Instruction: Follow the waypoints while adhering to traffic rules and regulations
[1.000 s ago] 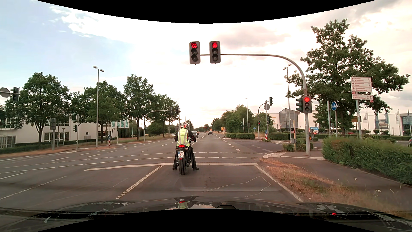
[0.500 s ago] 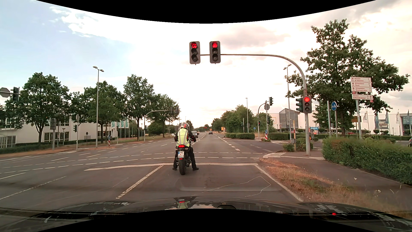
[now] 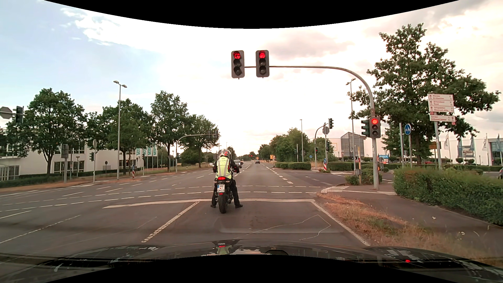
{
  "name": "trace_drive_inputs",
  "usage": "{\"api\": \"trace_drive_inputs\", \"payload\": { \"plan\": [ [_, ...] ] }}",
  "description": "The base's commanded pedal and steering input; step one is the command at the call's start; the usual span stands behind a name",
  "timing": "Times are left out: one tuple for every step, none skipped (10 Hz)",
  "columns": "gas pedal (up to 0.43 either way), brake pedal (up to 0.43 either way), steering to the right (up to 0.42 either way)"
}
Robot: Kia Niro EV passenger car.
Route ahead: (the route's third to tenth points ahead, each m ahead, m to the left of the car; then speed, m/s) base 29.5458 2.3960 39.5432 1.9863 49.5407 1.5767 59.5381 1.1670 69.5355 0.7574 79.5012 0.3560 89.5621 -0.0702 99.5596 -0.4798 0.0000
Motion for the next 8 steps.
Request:
{"api": "trace_drive_inputs", "payload": {
  "plan": [
    [0.0, 0.0, -0.001],
    [0.0, 0.0, -0.002],
    [0.0, 0.0, -0.002],
    [0.0, 0.0, -0.001],
    [0.0, 0.0, -0.002],
    [0.0, 0.0, -0.002],
    [0.0, 0.0, -0.002],
    [0.0, 0.0, -0.002]
  ]
}}
